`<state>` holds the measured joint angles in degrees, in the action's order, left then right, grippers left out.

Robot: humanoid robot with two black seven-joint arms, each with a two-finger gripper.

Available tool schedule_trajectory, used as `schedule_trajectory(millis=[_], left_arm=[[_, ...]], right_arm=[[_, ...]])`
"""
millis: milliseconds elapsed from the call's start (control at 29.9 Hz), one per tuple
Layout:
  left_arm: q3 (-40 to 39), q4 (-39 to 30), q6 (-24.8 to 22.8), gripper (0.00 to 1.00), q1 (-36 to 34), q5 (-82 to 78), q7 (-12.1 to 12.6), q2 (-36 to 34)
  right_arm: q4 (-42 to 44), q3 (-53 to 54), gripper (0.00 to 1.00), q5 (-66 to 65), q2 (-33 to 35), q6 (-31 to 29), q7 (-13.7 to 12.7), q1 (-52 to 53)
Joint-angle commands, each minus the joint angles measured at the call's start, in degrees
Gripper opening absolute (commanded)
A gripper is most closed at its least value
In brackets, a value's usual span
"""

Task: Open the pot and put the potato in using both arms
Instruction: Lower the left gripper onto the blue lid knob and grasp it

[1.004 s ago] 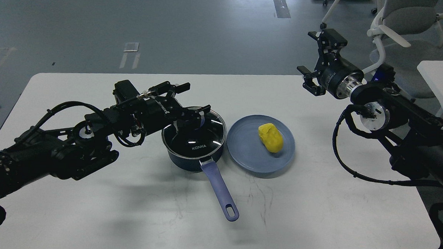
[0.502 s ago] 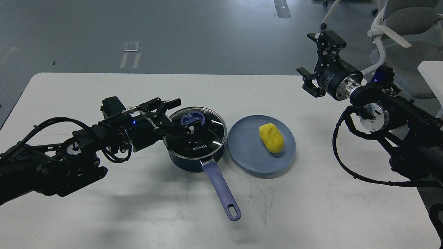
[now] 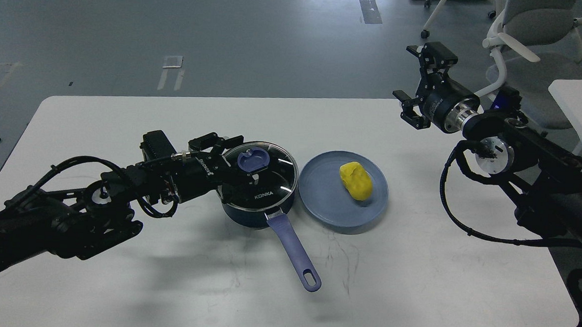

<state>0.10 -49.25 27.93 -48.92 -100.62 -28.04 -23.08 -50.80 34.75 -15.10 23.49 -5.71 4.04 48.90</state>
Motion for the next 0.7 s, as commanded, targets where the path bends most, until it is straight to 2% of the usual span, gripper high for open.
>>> schedule_trajectory(millis=[0, 201, 669], left_arm=[[-0.19, -0.14, 0.07, 0.98, -0.30, 0.16, 0.04, -0.39], [0.16, -3.30, 0.07, 0.98, 0.05, -0.02, 0.04, -1.18], [0.34, -3.04, 0.07, 0.97, 0.40, -0.11, 0.04, -0.83]], right_arm=[[0.09, -0.04, 1.00, -0.01, -0.02, 0.00, 0.00, 0.32], [0.00, -0.13, 1.00, -0.10, -0.02, 0.00, 0.00, 0.49], [0.00, -0.13, 1.00, -0.10, 0.33, 0.00, 0.00, 0.05]])
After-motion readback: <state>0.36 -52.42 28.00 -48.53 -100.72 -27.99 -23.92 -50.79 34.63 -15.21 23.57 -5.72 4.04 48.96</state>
